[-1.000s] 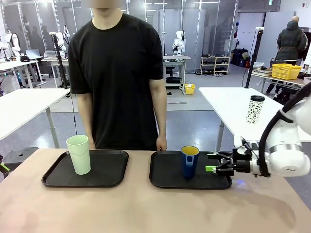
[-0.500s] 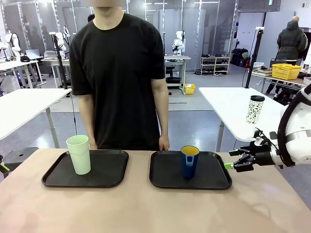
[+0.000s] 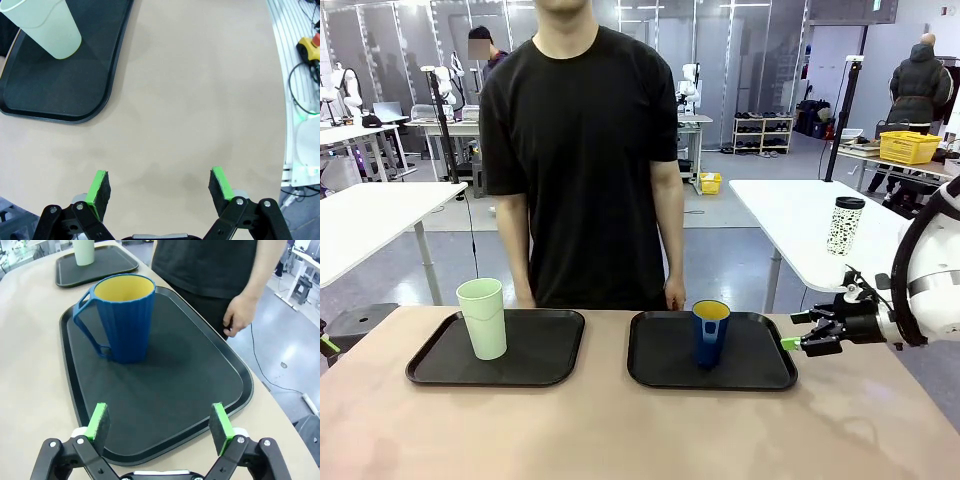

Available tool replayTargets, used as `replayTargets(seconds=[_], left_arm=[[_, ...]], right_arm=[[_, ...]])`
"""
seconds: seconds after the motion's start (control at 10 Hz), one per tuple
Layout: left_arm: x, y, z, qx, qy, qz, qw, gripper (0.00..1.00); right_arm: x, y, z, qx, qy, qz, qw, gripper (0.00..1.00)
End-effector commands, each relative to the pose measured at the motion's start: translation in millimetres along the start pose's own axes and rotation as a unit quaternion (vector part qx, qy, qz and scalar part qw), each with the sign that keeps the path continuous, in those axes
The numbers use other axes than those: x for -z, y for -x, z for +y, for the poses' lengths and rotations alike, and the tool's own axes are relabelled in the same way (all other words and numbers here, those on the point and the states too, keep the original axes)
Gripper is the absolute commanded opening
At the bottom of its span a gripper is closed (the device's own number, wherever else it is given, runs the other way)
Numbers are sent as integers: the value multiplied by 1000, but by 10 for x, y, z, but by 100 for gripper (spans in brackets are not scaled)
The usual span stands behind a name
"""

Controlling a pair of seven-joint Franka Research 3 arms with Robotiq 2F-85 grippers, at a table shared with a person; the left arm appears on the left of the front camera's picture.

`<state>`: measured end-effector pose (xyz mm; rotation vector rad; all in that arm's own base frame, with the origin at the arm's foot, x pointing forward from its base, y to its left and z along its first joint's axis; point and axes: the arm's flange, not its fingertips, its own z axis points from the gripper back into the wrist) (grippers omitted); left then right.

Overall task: Sort and store the cups by type.
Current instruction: Pick up the Handle plastic cup and place it into the empty Flat Tray.

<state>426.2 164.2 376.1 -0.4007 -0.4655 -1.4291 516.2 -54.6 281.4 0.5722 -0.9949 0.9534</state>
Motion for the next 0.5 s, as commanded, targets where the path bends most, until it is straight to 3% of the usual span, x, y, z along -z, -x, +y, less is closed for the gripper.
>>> replayTargets(seconds=[0.0, 0.4], left_arm=[[-17, 16, 42, 9, -5, -14, 1000, 100], [-17, 16, 42, 9, -5, -14, 1000, 100]], right_arm=[[20, 5, -38, -6, 0, -7, 1000, 100], [20, 5, -38, -6, 0, -7, 1000, 100]])
